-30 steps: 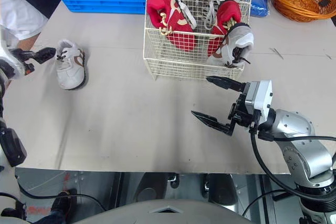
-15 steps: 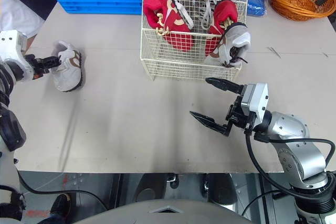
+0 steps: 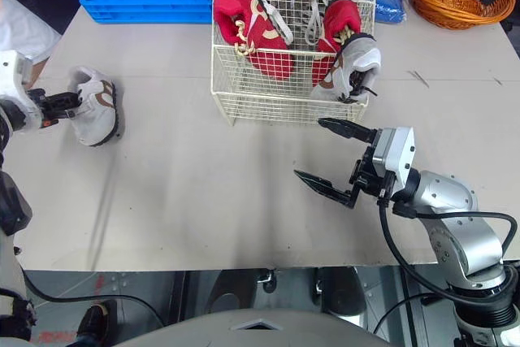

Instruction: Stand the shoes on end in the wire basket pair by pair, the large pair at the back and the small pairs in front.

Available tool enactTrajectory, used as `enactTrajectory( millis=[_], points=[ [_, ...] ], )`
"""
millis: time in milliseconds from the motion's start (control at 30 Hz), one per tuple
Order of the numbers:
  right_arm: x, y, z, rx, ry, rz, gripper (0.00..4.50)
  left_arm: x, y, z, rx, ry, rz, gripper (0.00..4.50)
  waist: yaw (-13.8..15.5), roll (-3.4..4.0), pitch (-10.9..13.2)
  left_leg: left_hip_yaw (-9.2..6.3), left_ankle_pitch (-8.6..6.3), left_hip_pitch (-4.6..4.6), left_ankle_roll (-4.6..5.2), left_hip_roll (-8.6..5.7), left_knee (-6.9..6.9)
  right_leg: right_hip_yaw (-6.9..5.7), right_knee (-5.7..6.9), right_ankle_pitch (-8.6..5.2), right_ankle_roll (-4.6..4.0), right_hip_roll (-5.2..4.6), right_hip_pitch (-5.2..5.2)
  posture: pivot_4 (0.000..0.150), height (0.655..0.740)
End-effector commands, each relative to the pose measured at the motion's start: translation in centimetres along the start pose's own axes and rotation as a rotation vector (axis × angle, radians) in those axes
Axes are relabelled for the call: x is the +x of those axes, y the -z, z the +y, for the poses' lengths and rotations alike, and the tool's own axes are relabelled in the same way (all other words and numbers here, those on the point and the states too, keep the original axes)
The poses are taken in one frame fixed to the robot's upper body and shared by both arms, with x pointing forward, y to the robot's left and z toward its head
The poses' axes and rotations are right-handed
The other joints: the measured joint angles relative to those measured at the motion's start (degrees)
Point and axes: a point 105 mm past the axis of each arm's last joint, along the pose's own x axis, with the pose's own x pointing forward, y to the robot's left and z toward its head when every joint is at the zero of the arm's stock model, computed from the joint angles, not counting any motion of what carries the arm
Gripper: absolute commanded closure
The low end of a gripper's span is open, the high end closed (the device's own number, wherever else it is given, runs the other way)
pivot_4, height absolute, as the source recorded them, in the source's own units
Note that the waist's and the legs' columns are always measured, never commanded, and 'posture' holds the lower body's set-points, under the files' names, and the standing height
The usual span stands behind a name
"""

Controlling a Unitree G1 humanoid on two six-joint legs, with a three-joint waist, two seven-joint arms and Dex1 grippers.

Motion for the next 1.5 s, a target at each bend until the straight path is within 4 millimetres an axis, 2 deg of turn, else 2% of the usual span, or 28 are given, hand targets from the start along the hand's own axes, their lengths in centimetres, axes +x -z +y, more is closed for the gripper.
enactTrajectory(
  millis=[33,233,300,367,567,667,733,800,867,1100,1333,1500],
  points=[
    [0.2,-1.3,0.0,-0.015,-0.022,-0.056,0.0,-2.7,-5.3,0.5,-0.106,0.069,-0.292,4.43,0.06,-0.15,-0.02,-0.03,0.0,-0.03,0.0,0.0,0.02,-0.04,0.0,0.0,0.0,0.0,0.0,0.15,0.686],
    [0.7,-2.0,-0.3,0.005,-0.034,-0.088,0.0,-5.6,-10.7,-1.5,-0.051,0.22,-0.638,4.43,0.29,-0.23,-0.07,-0.11,0.0,-0.09,0.0,-0.02,0.12,-0.14,-0.01,0.01,-0.01,-0.05,0.04,0.15,0.686],
    [0.9,-2.4,-0.5,0.018,-0.032,-0.104,0.0,-7.2,-12.5,-3.2,-0.003,0.277,-0.775,4.43,0.28,-0.23,-0.07,-0.13,0.0,-0.09,0.0,-0.02,0.13,-0.15,-0.01,0.01,-0.01,-0.07,0.06,0.15,0.686],
    [1.3,-3.1,-1.1,0.032,-0.019,-0.134,0.0,-9.3,-14.4,-7.1,0.047,0.347,-0.927,4.43,0.23,-0.22,-0.07,-0.17,0.0,-0.09,0.0,-0.03,0.13,-0.19,0.0,0.01,-0.01,-0.08,0.08,0.15,0.686],
    [2.1,-4.9,-2.2,0.069,0.01,-0.213,0.0,-12.5,-15.4,-15.7,0.059,0.422,-1.174,4.43,0.65,-0.24,-0.07,-0.61,0.0,-0.15,0.01,-0.06,0.5,-0.55,-0.05,0.03,-0.02,-0.1,0.44,0.15,0.686],
    [2.0,-5.1,-2.6,0.068,0.029,-0.223,0.0,-12.5,-14.5,-20.6,0.064,0.485,-1.24,4.43,0.89,-0.18,-0.09,-0.6,0.0,-0.05,0.02,-0.09,0.47,-0.55,-0.03,0.03,-0.02,-0.09,0.55,0.15,0.686],
    [1.8,-5.1,-2.8,0.065,0.042,-0.221,0.0,-12.2,-13.9,-22.4,0.007,0.511,-1.257,4.43,1.56,-0.18,-0.09,-0.67,0.0,0.08,0.02,-0.09,0.48,-0.64,-0.05,0.03,-0.02,-0.08,0.72,0.15,0.686],
    [1.5,-5.1,-3.0,0.062,0.069,-0.222,0.0,-11.5,-12.3,-25.1,0.048,0.55,-1.239,4.43,1.54,-0.14,-0.11,-0.68,0.0,0.12,0.02,-0.09,0.49,-0.63,-0.04,0.03,-0.02,-0.05,0.75,0.15,0.686],
    [1.2,-5.2,-3.1,0.059,0.096,-0.223,0.0,-10.8,-11.0,-26.7,0.086,0.559,-1.23,4.43,1.66,-0.08,-0.14,-0.6,-0.01,0.18,0.02,-0.08,0.47,-0.56,-0.04,0.03,-0.03,-0.03,0.75,0.15,0.686],
    [-0.5,-5.1,-3.4,0.042,0.188,-0.208,0.0,-8.6,-6.9,-29.2,0.162,0.504,-1.234,4.43,1.77,-0.03,-0.15,-0.63,0.0,0.11,0.02,-0.07,0.43,-0.59,-0.09,0.03,-0.03,0.0,0.72,0.15,0.686],
    [-2.2,-4.6,-3.2,0.042,0.254,-0.171,0.0,-6.9,-3.3,-29.9,0.134,0.521,-1.226,4.43,1.83,-0.01,-0.16,-0.65,-0.01,0.12,0.02,-0.07,0.41,-0.61,-0.1,0.03,-0.03,-0.01,0.74,0.15,0.686],
    [-2.8,-4.3,-3.3,0.049,0.274,-0.154,0.0,-6.2,-1.6,-30.3,0.145,0.507,-1.246,4.43,1.86,0.06,-0.2,-0.67,-0.01,0.15,0.03,-0.07,0.41,-0.62,-0.11,0.03,-0.03,-0.01,0.76,0.15,0.686]
  ],
)
